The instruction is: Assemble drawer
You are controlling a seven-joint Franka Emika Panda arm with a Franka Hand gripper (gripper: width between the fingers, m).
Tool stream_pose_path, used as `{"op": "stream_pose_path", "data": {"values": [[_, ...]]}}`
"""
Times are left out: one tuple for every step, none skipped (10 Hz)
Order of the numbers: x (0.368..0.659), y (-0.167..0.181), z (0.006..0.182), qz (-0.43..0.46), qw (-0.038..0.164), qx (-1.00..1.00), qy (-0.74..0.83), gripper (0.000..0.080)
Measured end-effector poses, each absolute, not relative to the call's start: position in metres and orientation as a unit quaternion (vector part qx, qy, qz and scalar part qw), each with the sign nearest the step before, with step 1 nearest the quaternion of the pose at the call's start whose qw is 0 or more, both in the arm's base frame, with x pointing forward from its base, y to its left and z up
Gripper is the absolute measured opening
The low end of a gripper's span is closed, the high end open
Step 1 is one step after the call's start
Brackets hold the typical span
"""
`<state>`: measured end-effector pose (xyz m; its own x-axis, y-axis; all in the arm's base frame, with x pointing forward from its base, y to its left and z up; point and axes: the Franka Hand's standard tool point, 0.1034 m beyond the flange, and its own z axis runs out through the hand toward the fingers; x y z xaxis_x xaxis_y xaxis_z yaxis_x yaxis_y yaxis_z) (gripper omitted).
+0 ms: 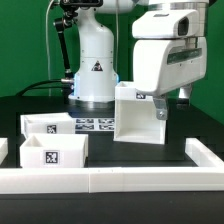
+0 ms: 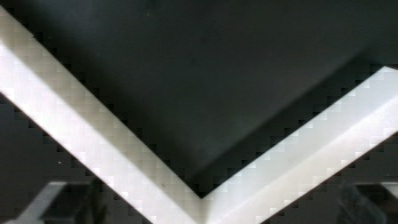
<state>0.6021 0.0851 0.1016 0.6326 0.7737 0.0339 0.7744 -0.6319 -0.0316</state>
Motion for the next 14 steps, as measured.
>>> {"op": "stream_pose_path", "data": {"values": [[0.602, 0.085, 0.102, -0.010, 0.026, -0.906, -0.422, 0.0650], [0.602, 0.086, 0.102, -0.010, 0.026, -0.906, -0.422, 0.0650], [0.602, 0.085, 0.102, -0.010, 0.026, -0.906, -0.422, 0.0650], [0.602, 0.085, 0.101, -0.010, 0.026, -0.906, -0.422, 0.0650], [0.602, 0.085, 0.101, -0.010, 0.026, -0.906, -0.422, 0.0650], [0.601, 0.085, 0.101, -0.009, 0.026, -0.907, -0.421, 0.0650], [0.592, 0.080, 0.101, -0.010, 0.023, -0.924, -0.381, 0.0650], [0.579, 0.078, 0.100, -0.007, 0.023, -0.936, -0.352, 0.0650], [0.568, 0.075, 0.100, -0.004, 0.023, -0.953, -0.303, 0.0650], [0.561, 0.075, 0.099, -0.001, 0.026, -0.966, -0.258, 0.0650], [0.559, 0.076, 0.099, -0.005, 0.026, -0.974, -0.224, 0.0650], [0.559, 0.076, 0.098, -0.004, 0.026, -0.980, -0.197, 0.0650], [0.559, 0.077, 0.098, -0.003, 0.028, -0.986, -0.166, 0.0650], [0.559, 0.078, 0.098, -0.003, 0.031, -0.990, -0.135, 0.0650]]}}
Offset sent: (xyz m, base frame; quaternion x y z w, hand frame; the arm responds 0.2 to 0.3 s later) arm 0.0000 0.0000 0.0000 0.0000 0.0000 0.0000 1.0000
